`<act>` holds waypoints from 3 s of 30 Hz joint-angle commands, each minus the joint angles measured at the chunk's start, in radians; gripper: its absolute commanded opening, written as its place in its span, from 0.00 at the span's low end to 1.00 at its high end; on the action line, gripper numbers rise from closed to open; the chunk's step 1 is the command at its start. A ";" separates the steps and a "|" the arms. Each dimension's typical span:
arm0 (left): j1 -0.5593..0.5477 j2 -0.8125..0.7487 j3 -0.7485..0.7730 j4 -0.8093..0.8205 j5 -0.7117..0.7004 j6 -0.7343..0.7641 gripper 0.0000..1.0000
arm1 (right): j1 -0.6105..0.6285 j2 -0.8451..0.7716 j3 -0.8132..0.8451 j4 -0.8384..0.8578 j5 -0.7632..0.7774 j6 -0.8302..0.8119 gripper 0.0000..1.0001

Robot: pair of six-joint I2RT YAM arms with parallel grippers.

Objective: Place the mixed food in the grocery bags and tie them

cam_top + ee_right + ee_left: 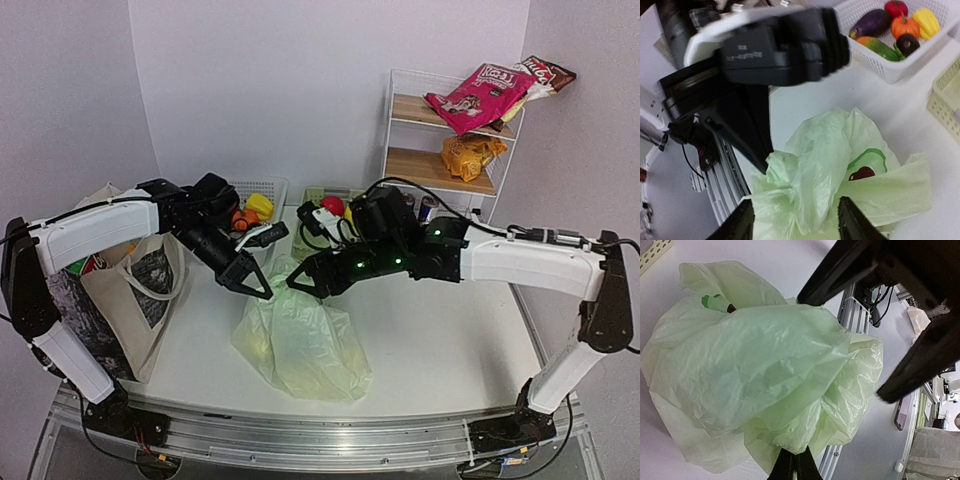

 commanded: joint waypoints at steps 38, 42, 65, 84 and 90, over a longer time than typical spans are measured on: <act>0.026 -0.004 0.064 -0.069 0.078 0.117 0.00 | -0.161 0.209 0.009 0.151 -0.101 -0.919 0.48; 0.031 -0.022 0.067 -0.088 0.068 0.115 0.00 | -0.163 0.206 0.006 0.178 -0.061 -0.850 0.01; 0.324 -0.019 0.145 -0.281 0.168 0.361 0.00 | -0.119 -0.095 -0.495 0.206 0.313 -0.478 0.00; 0.392 0.010 0.012 -0.236 0.246 0.454 0.00 | -0.099 -0.191 -0.485 0.197 0.142 -0.327 0.01; 0.392 0.005 0.029 -0.234 0.197 0.451 0.00 | -0.162 -0.140 -0.322 0.192 -0.054 0.076 0.35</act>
